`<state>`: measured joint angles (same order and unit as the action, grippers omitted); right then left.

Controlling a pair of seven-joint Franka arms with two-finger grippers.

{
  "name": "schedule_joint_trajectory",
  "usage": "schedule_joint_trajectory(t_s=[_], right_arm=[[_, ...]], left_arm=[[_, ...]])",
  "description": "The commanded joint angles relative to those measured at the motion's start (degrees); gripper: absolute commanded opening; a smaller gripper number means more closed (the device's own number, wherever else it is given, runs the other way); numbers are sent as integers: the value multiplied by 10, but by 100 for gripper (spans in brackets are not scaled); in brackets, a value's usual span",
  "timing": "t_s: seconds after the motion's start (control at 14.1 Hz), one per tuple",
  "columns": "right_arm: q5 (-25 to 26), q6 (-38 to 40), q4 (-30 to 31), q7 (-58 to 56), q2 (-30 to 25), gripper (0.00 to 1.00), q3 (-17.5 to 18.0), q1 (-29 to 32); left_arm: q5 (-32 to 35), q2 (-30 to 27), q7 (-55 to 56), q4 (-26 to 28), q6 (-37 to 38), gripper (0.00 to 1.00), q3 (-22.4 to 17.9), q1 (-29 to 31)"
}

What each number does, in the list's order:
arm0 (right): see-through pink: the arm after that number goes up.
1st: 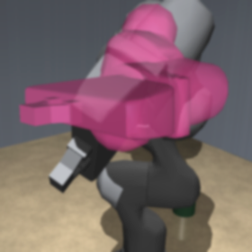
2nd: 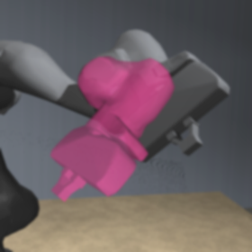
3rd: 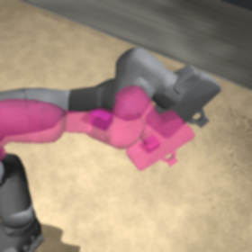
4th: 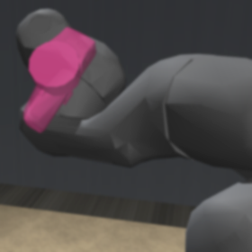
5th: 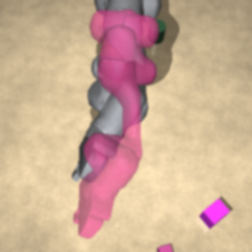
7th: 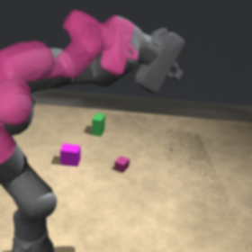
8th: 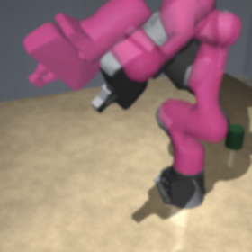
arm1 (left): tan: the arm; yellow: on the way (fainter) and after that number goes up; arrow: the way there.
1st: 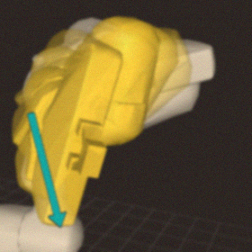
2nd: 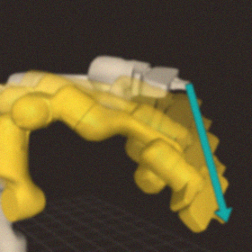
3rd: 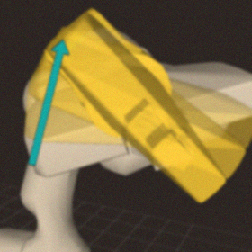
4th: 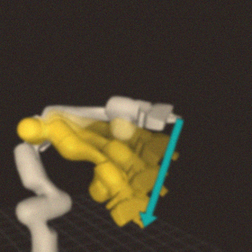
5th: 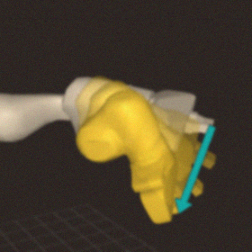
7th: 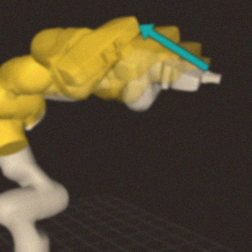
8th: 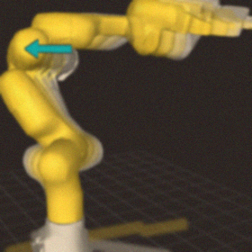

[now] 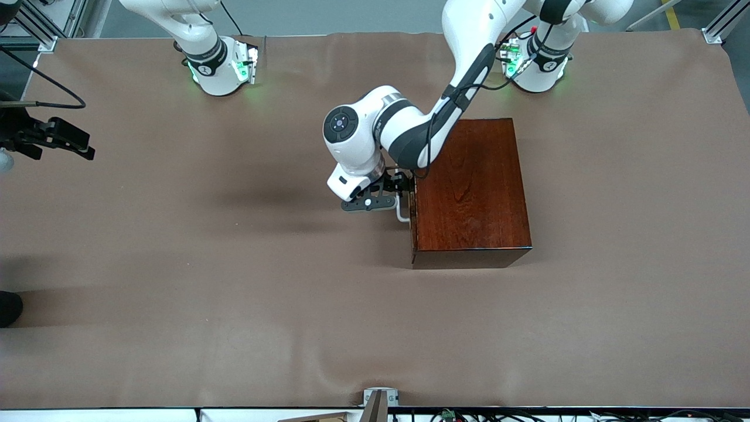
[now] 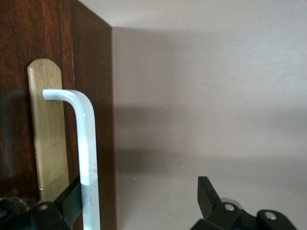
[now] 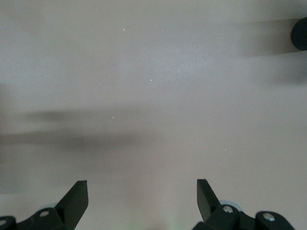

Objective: Open drawer, take yellow block, close drawer
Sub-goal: 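Pull the drawer open by its handle with the left gripper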

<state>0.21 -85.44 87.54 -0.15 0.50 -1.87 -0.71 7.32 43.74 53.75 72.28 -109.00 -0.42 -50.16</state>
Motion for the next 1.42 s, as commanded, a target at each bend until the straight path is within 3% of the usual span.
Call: schedule_joint_trajectory(t_s=[0.0,0.92,1.35], right_arm=[[-6,7,-9,9,2,100,-1,1],[-8,7,-8,9,4,100,-1,-1],[-7,7,-9,9,4,100,0,-1]], left_arm=[[7,8,22,-11,-40,100,-2,-12],[3,25,21,-12,-126,100,17,-25],[-31,28,21,-12,-167,100,17,-25]])
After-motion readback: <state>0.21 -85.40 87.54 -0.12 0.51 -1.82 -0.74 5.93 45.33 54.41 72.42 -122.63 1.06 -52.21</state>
